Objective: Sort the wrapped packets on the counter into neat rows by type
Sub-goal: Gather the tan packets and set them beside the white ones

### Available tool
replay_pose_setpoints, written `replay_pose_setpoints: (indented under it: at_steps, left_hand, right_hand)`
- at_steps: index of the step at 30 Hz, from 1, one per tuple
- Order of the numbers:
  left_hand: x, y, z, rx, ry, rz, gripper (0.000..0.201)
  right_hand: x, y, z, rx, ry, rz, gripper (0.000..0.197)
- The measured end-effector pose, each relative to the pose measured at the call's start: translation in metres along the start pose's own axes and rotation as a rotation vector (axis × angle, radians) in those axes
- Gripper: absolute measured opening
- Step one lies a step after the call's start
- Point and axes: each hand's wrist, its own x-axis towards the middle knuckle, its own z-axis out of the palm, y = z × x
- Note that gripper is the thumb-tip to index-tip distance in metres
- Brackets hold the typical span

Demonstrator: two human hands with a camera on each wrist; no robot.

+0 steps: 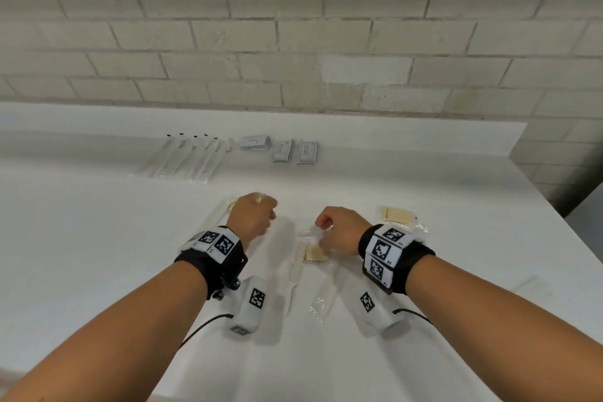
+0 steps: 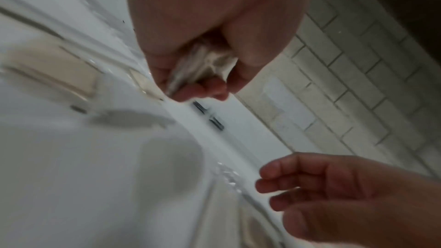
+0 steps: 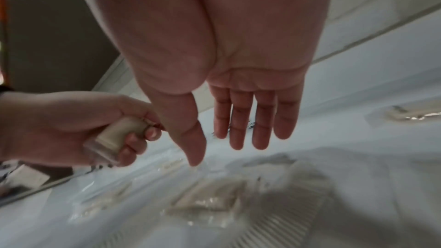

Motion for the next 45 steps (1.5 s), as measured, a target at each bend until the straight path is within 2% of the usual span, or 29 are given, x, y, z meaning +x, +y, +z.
replay_pose_setpoints:
  at_steps: [2,4,8,15,19,22,23,28,32,39,41,43,45]
  left_hand:
    - [0.009,-0.012,-0.015,0.355,0.094,-0.001,0.031]
    - [0.015,-0.015,-0.028,0.581,0.174,-0.047,0.033]
    - [0.027,-0.013,-0.039,0.722,0.175,-0.111,0.04]
    - [0.043,-0.011,-0.039,0.712,0.191,-0.137,0.039]
    - [0.052,-0.006,-0.042,0.733,0.192,-0.166,0.041]
    - [0.055,0.003,-0.04,0.748,0.142,-0.185,0.026]
    - [0.055,0.005,-0.04,0.767,0.124,-0.192,0.029]
    - [0.049,0.001,-0.035,0.767,0.042,-0.245,0.07]
    - [0.041,0.001,-0.031,0.739,-0.031,-0.286,0.064]
    - [0.034,-0.013,-0.027,0.536,-0.11,-0.313,0.047]
    - [0.031,-0.015,-0.029,0.481,-0.106,-0.256,0.042]
    - [0.032,-0.018,-0.033,0.401,-0.08,-0.179,0.045]
    - [0.031,-0.021,-0.038,0.261,-0.047,-0.111,0.045]
  right_hand:
    - [0.002,-0.001,0.009,-0.116,-0.03,0.005,0.05]
    - [0.006,-0.005,0.015,-0.234,-0.08,-0.008,0.055]
    - [0.012,-0.011,0.018,-0.376,-0.101,-0.017,0.051]
    - [0.022,-0.014,0.02,-0.482,-0.135,0.036,0.048]
    - [0.027,-0.013,0.017,-0.43,-0.101,0.074,0.039]
    - [0.027,-0.011,0.008,-0.367,-0.059,0.082,0.037]
    - [0.027,-0.01,0.005,-0.334,-0.03,0.094,0.038]
    - [0.026,-0.009,-0.003,-0.183,0.103,0.136,0.031]
    - [0.023,-0.014,-0.002,-0.131,0.172,0.122,0.009]
    - [0.026,-0.018,0.006,-0.238,0.125,0.161,0.033]
    - [0.028,-0.02,0.007,-0.316,0.123,0.216,0.039]
    - [0.028,-0.025,0.006,-0.371,0.171,0.262,0.042]
    - [0.03,-0.032,0.004,-0.301,0.253,0.248,0.043]
